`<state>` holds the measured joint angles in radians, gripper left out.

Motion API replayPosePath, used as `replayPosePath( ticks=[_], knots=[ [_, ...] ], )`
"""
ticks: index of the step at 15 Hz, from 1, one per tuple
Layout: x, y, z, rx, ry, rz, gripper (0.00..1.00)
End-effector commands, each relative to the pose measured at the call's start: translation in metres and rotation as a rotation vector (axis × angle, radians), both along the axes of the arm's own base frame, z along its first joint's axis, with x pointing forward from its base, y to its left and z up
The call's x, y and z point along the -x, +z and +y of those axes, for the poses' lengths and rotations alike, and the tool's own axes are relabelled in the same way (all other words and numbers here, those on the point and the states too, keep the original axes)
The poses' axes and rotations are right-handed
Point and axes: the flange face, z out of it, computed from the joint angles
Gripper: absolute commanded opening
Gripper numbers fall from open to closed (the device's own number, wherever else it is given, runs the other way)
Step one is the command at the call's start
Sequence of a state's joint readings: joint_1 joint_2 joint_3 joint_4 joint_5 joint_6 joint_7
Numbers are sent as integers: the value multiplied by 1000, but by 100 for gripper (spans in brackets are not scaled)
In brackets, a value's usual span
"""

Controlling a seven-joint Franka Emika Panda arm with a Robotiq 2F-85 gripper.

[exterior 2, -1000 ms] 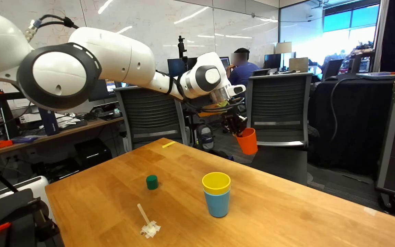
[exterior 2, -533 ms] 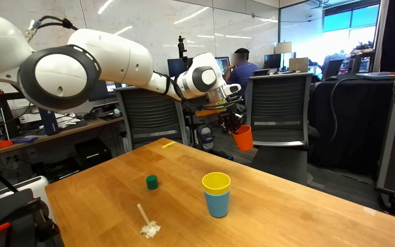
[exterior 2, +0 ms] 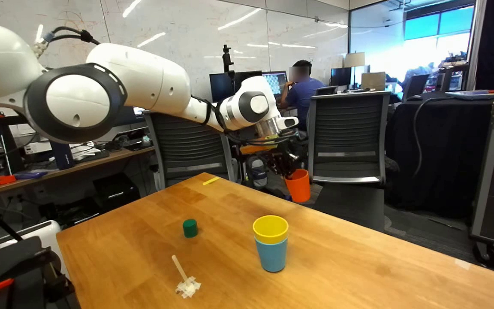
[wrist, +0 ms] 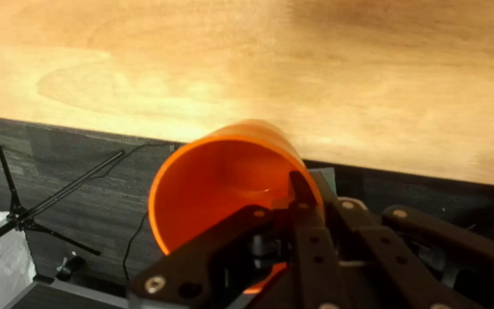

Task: Put the yellow cup in the blue cup then pick the orange cup and put it in the yellow cup

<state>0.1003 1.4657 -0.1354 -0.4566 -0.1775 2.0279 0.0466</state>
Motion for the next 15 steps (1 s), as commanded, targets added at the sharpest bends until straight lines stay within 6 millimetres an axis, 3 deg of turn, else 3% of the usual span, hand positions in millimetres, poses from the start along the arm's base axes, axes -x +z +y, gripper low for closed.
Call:
replayPosePath(
  ticks=[1, 4, 15],
  knots=[
    [12, -24, -11, 31, -74, 75, 1],
    [17, -42, -16, 21, -89, 102, 1],
    [15, -39, -14, 10, -106, 86, 1]
  ],
)
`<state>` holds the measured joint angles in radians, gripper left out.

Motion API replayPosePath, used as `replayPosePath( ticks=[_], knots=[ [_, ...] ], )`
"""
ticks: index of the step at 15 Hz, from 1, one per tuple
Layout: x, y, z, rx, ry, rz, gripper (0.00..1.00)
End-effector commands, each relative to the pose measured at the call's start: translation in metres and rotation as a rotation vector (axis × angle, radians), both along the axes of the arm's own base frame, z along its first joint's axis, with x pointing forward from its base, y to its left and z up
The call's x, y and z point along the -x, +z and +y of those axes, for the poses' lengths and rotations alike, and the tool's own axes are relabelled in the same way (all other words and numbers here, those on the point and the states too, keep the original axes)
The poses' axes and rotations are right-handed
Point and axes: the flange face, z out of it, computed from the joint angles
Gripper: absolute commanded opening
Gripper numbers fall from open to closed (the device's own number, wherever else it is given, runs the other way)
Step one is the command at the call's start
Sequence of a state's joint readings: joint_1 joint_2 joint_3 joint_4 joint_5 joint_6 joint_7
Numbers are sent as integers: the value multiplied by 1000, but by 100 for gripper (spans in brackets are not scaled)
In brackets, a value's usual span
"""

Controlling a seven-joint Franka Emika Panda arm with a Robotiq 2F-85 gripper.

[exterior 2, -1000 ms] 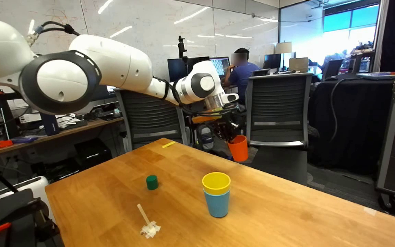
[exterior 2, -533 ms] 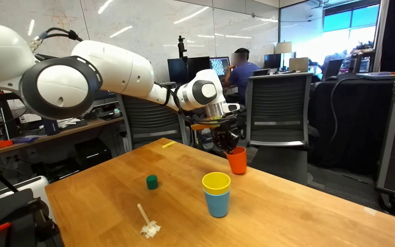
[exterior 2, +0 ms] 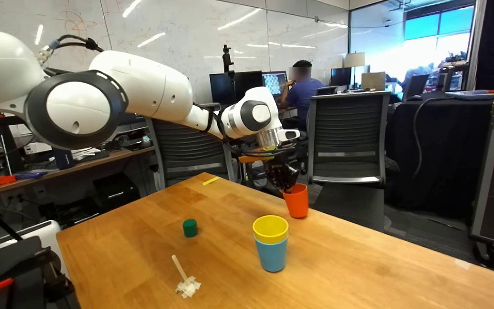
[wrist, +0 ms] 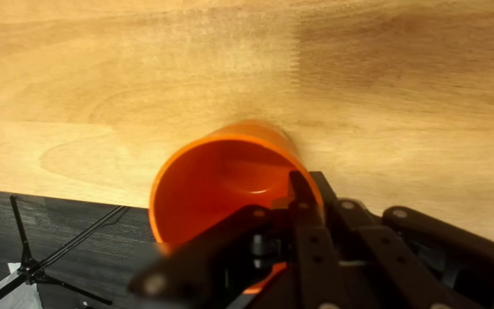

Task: Put the yellow cup in the blue cup then pick the orange cup and put it in the yellow cup

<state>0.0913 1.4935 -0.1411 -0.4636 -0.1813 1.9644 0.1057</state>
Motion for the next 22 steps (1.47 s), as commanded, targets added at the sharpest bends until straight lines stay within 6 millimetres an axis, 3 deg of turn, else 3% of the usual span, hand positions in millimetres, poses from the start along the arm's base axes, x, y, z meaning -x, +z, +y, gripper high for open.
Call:
replayPosePath(
  ticks=[1, 2, 3, 5, 22],
  knots=[
    [3, -8, -2, -9, -22, 10, 2],
    [3, -8, -2, -10, -24, 13, 15],
    [0, 2, 0, -1, -3, -1, 6],
    [2, -4, 0, -2, -7, 11, 15],
    [4, -10, -2, -1, -12, 21, 15]
  ],
)
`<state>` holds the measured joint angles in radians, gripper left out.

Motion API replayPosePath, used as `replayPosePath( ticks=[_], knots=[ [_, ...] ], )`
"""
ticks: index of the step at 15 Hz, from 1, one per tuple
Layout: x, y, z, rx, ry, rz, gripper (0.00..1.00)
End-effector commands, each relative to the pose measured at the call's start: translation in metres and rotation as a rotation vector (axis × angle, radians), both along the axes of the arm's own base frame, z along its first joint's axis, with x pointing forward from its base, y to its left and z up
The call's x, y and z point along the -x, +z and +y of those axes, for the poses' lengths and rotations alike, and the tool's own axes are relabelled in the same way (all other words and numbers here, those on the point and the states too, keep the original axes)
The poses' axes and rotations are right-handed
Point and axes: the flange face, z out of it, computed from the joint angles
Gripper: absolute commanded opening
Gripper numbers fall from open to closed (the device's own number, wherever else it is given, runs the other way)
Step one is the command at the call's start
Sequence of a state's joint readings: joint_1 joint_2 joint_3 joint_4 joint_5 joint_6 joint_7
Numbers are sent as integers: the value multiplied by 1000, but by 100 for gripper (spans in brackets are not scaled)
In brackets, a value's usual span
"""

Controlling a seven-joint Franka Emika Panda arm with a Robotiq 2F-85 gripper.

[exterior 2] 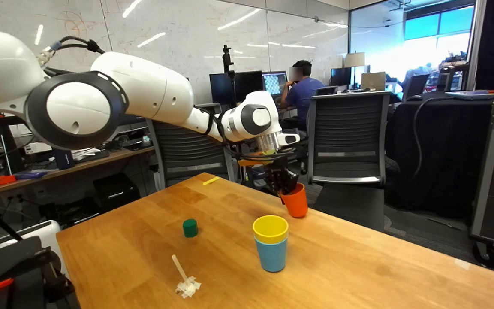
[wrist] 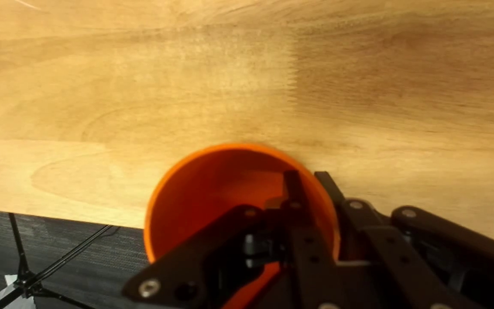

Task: Put the yellow cup in the blue cup then pick the orange cup and put it in the yellow cup

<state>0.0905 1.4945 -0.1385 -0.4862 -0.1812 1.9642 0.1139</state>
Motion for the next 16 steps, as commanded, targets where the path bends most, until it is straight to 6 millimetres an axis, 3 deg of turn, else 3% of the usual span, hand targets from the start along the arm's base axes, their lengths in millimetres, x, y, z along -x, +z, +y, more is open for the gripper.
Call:
replayPosePath(
  ticks=[1, 6, 7, 9, 16],
  knots=[
    [0, 2, 0, 0, 0, 0, 15],
    [0, 2, 0, 0, 0, 0, 15],
    [0, 2, 0, 0, 0, 0, 40],
    [0, 1, 2, -13, 20, 7, 47],
    [11, -32, -6, -24, 72, 68, 99]
  ],
)
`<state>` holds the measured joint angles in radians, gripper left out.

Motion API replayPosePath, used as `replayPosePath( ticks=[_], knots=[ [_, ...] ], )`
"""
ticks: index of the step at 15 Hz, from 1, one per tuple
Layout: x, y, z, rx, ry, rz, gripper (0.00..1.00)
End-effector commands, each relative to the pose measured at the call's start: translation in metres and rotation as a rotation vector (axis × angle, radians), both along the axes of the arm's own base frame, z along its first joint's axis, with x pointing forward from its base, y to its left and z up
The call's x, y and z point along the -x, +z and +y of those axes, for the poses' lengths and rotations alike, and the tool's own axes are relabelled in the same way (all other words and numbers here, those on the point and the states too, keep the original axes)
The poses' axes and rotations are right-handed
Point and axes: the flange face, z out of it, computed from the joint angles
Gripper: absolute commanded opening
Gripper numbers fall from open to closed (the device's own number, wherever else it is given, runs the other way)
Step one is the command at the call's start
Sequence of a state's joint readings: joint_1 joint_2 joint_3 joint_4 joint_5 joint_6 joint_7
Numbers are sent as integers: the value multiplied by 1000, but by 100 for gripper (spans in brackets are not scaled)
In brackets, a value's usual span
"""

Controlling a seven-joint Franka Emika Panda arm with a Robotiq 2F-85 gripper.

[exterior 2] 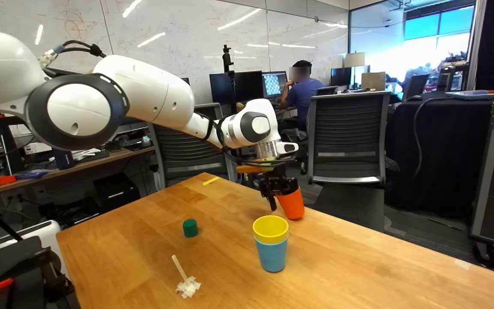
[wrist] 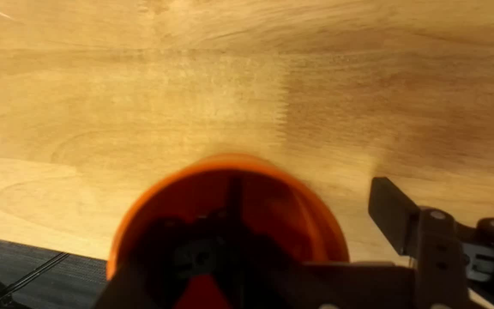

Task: Put the yellow cup in the blue cup then pick the orange cup and put it in the yellow cup

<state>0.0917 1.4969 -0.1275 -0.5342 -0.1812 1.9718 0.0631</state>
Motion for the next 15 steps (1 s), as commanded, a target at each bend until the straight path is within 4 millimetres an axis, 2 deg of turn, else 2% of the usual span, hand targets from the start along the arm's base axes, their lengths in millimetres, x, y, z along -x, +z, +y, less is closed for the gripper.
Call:
replayPosePath(
  ticks=[1, 2, 3, 4, 7, 13, 15],
  knots=[
    [3, -11, -10, -15, 24, 11, 100],
    [2, -11, -13, -15, 16, 6, 65],
    [2, -12, -15, -15, 22, 2, 70],
    [1, -11, -16, -24, 14, -5, 69],
    [-1, -10, -14, -20, 17, -25, 46],
    [1, -10, 8, -28, 39, -17, 2],
    [3, -15, 15, -31, 51, -8, 0]
  ],
)
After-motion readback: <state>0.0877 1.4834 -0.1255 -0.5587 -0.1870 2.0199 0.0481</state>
